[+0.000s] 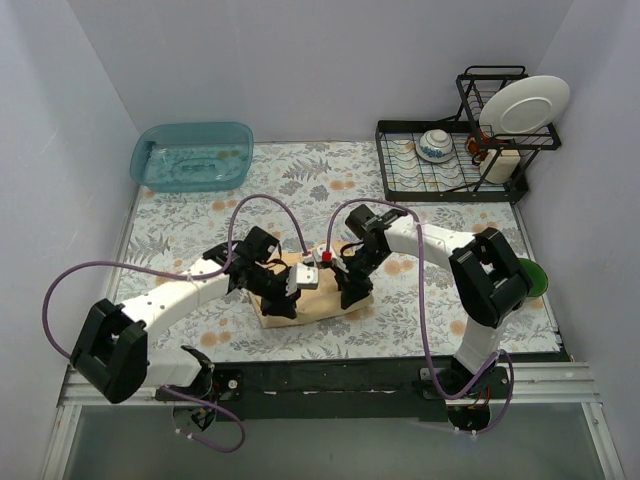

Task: Roll the t-shirts
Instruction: Roll the T-shirt to the center of the board.

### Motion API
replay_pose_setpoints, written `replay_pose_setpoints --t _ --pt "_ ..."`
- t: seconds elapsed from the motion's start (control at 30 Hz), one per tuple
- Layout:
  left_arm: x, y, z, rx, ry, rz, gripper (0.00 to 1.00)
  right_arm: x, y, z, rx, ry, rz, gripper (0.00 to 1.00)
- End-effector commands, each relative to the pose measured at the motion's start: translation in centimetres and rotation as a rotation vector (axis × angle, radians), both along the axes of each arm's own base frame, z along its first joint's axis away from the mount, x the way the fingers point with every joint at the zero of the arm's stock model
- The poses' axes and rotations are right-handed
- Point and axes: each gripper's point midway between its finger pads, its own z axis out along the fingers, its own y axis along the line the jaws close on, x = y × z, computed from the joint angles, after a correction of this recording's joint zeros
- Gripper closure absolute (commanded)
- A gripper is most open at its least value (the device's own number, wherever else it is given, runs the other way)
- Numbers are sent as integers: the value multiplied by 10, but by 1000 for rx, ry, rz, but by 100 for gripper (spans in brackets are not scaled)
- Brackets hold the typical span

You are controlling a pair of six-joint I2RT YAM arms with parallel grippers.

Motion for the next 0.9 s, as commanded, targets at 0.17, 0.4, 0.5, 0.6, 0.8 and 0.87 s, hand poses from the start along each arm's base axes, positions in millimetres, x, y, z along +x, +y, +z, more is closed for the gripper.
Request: replay_pose_setpoints --t 0.17,0.4,0.5,0.6,0.8,0.87 --pt "-67 30 5 65 488 -44 100 -28 -52 26 -148 254 67 99" --pt "-81 48 -14 159 585 -75 100 -14 -28 16 -145 293 76 98" --pt "-77 57 -26 191 579 -34 100 -15 -27 -1 -190 334 84 99" --pt "-62 60 -35 194 573 28 100 -17 -30 -17 -225 368 93 98" --pt "-47 69 -51 206 673 144 100 -13 -29 -35 -251 407 90 99" --pt "-46 73 -57 217 702 162 100 -10 -28 -40 -259 419 84 99"
